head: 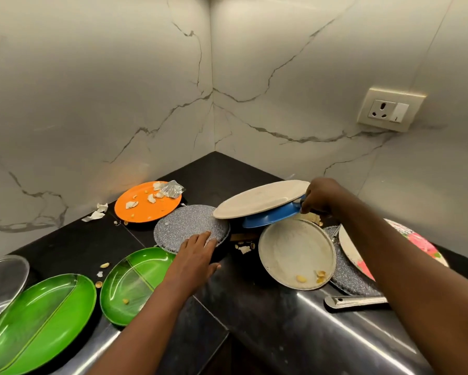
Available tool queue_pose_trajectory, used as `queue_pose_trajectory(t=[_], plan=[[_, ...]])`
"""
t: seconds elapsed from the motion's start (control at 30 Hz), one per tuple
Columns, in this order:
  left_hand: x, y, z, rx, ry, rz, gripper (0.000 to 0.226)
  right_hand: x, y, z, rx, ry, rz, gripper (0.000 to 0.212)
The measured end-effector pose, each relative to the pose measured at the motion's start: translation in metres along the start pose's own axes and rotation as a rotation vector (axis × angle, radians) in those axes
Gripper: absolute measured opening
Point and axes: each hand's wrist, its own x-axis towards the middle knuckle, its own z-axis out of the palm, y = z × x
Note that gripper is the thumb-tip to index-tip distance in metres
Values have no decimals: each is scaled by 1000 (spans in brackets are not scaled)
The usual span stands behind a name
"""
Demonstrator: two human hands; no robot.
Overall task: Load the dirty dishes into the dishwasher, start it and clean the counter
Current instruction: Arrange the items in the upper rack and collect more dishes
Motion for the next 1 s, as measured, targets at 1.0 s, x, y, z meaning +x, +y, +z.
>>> queue_pose_trajectory(t=[1.0], plan=[[42,10,-12,-107,42,46,66,66,-81,-53,-459,68,-143,23]])
